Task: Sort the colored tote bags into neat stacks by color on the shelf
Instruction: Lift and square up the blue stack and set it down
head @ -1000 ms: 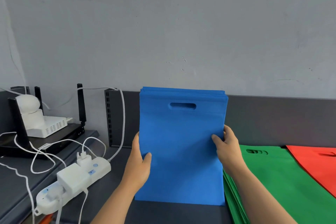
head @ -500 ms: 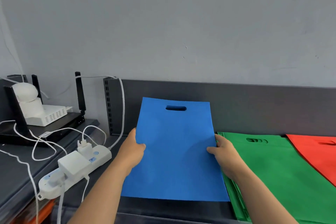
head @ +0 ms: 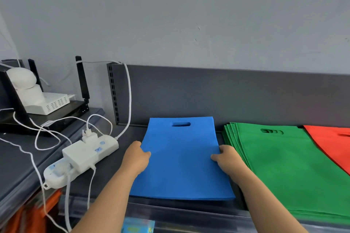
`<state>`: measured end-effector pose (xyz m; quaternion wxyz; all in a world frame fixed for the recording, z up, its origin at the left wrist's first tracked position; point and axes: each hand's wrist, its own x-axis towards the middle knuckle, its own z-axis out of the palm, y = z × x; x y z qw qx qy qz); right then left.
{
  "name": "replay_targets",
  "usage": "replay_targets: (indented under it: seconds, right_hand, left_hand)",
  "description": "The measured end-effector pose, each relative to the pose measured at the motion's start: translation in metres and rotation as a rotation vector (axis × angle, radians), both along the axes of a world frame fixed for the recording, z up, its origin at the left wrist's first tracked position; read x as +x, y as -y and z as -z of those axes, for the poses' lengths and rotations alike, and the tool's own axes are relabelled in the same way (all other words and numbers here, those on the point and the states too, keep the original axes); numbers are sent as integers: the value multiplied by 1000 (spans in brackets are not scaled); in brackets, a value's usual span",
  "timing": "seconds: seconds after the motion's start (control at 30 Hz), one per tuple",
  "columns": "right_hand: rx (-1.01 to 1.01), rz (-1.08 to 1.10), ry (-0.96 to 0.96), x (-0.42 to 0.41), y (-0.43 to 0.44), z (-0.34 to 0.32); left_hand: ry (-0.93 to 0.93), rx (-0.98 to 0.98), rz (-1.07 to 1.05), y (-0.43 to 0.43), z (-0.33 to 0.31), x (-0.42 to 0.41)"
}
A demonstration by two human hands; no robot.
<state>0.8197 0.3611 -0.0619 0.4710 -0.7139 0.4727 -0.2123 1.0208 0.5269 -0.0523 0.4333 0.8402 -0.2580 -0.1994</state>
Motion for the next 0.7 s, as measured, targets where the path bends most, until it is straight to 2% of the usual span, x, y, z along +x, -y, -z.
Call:
replay_targets:
  seconds: [0.23,0.43,0.7]
  right_hand:
    - [-211,-34,-177,-4,-7,8]
    - [-270,-57,-118,-7,-15,10]
    - [-305,-75,-145,-2,-17,8]
  left_hand:
    - [138,50,13,-6,4,-6]
    - [174,68,7,-10,9,-4]
    - [252,115,7,-10,10,-1]
